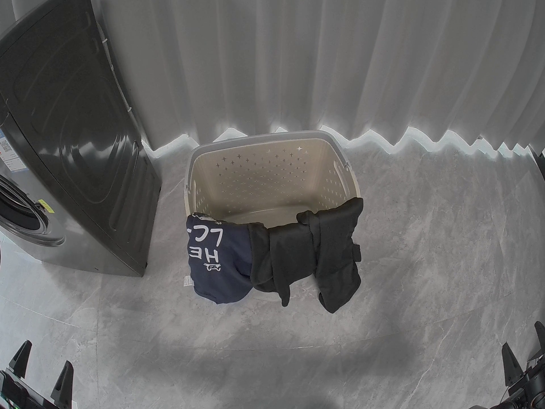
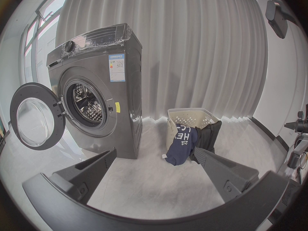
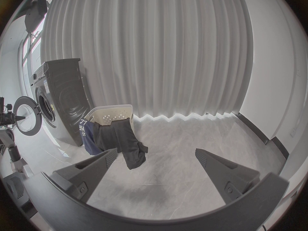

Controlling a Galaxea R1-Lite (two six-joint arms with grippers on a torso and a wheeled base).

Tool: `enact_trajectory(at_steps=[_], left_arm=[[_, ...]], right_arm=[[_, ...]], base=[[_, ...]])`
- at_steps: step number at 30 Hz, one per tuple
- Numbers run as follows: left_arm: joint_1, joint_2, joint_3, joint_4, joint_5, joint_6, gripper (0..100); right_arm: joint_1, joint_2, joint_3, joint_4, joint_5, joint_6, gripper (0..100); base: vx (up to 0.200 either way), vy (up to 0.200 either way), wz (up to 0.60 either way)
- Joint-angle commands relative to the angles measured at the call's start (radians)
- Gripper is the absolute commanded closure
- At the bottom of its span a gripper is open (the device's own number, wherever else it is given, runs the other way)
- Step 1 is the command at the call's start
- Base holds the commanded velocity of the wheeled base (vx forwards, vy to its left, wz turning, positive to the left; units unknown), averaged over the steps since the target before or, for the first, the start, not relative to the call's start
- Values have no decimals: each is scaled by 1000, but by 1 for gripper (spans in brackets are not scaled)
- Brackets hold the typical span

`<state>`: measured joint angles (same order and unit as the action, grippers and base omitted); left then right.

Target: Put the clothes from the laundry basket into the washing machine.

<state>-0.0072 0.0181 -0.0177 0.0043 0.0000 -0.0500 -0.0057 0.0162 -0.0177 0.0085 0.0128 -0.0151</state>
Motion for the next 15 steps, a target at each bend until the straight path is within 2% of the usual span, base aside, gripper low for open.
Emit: enact_trajectory(at_steps=[1, 11, 15], left_arm=[[0, -17, 16, 0, 0, -1, 0], [0, -17, 16, 0, 2, -1, 0], [0, -17, 16, 0, 0, -1, 0]], right_arm=[[0, -2, 18, -1, 1, 0, 0], [0, -2, 16, 1, 1, -2, 0], [0, -2, 16, 1, 1, -2, 0]], base=[[200, 0, 0], [200, 0, 0], [0, 0, 0]])
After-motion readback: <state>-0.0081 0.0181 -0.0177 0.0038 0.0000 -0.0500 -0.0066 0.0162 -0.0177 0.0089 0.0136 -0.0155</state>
